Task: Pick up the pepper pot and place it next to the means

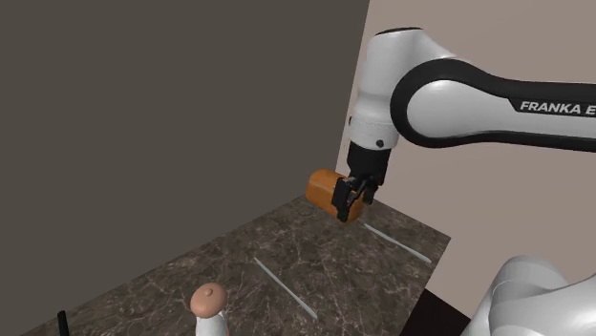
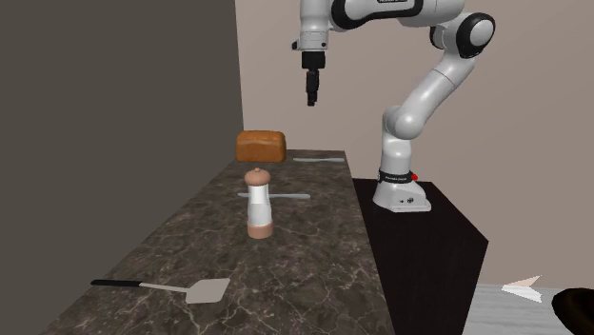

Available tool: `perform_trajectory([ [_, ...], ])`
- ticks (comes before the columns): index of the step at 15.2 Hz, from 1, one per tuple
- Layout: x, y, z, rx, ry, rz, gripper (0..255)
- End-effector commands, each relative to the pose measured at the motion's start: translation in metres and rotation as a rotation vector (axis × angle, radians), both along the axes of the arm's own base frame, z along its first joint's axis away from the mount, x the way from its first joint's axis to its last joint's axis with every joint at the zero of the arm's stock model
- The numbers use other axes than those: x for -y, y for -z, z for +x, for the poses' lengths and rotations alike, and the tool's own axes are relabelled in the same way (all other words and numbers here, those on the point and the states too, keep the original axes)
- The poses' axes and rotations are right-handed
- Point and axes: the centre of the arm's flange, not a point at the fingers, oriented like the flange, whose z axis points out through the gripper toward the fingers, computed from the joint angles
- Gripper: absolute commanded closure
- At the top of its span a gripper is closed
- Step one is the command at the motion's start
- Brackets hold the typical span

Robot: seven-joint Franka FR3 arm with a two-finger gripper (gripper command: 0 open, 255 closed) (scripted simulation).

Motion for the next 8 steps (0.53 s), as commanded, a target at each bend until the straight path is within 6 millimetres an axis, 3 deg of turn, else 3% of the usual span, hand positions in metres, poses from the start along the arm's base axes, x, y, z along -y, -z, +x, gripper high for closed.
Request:
perform_trajectory([
  [1,-0.023,0.012,0.008,0.008,0.01,0.003,0],
  [8,-0.099,0.048,0.039,0.032,0.041,0.008,0],
])
